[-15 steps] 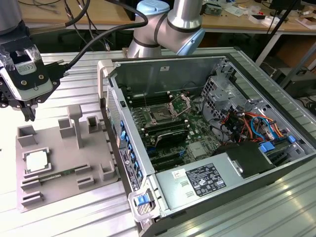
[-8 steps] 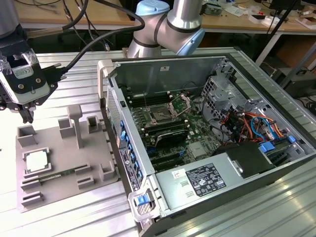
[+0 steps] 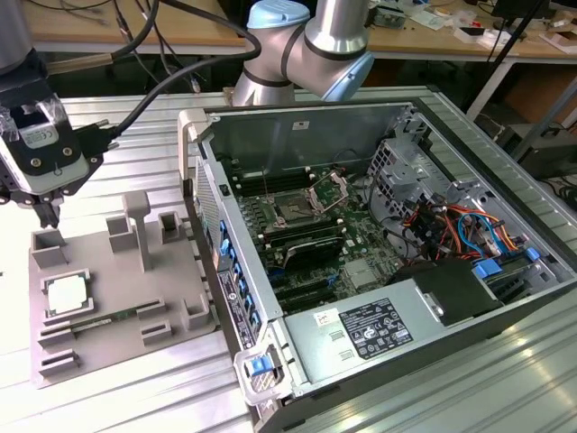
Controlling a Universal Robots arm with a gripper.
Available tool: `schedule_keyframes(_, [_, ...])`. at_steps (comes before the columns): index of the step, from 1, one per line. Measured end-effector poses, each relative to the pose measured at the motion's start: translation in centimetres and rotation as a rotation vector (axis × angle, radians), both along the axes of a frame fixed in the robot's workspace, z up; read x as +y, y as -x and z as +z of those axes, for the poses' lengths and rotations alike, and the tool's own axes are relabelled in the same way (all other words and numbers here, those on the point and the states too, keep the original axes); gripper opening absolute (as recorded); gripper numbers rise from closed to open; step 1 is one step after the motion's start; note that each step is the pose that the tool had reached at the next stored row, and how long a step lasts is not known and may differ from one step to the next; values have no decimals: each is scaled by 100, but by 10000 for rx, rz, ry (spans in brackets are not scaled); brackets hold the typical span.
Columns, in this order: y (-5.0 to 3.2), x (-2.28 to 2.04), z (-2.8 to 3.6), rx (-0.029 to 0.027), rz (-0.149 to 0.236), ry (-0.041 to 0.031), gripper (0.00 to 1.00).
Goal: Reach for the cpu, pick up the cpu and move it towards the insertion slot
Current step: 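Reach for the cpu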
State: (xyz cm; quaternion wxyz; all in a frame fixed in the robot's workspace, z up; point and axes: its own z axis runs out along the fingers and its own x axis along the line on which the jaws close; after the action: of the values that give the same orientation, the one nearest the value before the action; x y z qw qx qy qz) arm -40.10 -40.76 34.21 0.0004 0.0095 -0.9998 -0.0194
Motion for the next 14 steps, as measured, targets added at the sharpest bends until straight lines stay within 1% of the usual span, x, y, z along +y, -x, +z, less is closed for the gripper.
schedule_keyframes(13, [12, -4, -32, 0, 0, 0, 11])
schedule_keyframes(14, [20, -18, -67, -1, 0, -1, 11])
